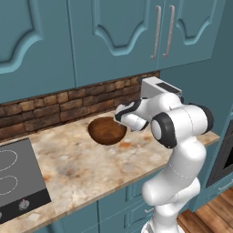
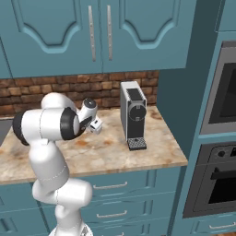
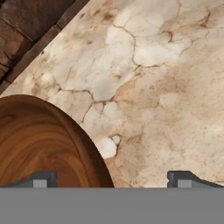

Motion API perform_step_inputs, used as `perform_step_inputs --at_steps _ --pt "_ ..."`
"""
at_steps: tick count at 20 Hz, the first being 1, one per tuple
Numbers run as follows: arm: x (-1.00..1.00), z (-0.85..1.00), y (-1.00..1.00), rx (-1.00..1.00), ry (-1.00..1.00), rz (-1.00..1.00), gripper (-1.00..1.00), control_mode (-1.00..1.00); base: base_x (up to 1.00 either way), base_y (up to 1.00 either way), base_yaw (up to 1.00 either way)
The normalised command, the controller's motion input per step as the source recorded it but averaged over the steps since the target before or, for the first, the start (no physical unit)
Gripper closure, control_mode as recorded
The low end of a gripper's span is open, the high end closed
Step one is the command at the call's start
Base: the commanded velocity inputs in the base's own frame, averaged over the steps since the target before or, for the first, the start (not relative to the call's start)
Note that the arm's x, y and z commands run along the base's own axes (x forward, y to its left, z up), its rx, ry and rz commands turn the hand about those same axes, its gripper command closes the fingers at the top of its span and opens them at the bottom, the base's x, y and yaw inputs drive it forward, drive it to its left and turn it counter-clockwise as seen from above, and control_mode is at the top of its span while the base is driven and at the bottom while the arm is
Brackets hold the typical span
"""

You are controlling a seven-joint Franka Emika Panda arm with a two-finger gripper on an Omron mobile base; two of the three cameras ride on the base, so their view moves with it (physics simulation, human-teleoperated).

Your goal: Pick the cup and bowl from the counter and place them on the counter next to the sink.

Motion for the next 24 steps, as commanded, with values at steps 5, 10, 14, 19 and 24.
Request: perform_step_inputs --at_steps 5,10,14,19,24 --pt "0.0 -0.03 0.02 0.0 0.0 0.0 -1.0 -1.0 0.0 0.0 0.0" --pt "0.0 0.0 0.0 0.0 0.0 0.0 1.0 -1.0 0.0 0.0 0.0" --pt "0.0 0.0 0.0 0.0 0.0 0.0 1.0 -1.0 0.0 0.0 0.0" --pt "0.0 0.0 0.0 0.0 0.0 0.0 1.0 -1.0 0.0 0.0 0.0" --pt "-0.05 0.0 0.0 0.0 0.0 -0.01 1.0 -1.0 0.0 0.0 0.0"
